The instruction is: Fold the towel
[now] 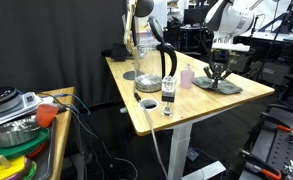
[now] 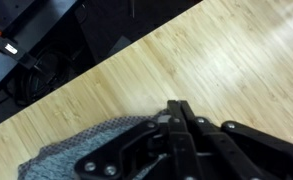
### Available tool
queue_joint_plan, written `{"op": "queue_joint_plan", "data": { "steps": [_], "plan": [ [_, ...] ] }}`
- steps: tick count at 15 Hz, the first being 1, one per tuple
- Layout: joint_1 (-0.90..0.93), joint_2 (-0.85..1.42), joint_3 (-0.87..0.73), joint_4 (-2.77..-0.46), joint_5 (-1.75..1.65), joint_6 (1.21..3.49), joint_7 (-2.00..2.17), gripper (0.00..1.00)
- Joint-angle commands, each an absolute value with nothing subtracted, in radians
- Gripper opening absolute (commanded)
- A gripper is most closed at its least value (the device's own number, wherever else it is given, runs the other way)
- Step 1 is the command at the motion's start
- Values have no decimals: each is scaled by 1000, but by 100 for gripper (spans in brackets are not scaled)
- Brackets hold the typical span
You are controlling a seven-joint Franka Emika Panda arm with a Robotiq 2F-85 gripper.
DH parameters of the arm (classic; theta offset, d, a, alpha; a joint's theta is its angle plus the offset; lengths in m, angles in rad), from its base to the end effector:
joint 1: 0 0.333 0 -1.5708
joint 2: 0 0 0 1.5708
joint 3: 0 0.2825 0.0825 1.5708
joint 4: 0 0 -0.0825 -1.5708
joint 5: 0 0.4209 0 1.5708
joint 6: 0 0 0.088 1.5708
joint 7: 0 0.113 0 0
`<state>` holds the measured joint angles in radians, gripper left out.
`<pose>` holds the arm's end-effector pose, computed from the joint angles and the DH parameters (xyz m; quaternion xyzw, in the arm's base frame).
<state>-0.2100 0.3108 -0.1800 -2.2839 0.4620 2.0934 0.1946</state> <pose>0.4529 -0.1682 0.1230 -0.8615 0.4284 0.2208 0.1596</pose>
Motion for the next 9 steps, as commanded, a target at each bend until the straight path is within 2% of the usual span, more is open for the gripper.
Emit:
{"op": "queue_joint_plan", "data": {
  "steps": [1, 9],
  "plan": [
    [-208, 361, -159, -2181, 457, 1979, 210, 1],
    [-225, 324, -198, -2108, 422, 1853, 226, 1]
  ]
}}
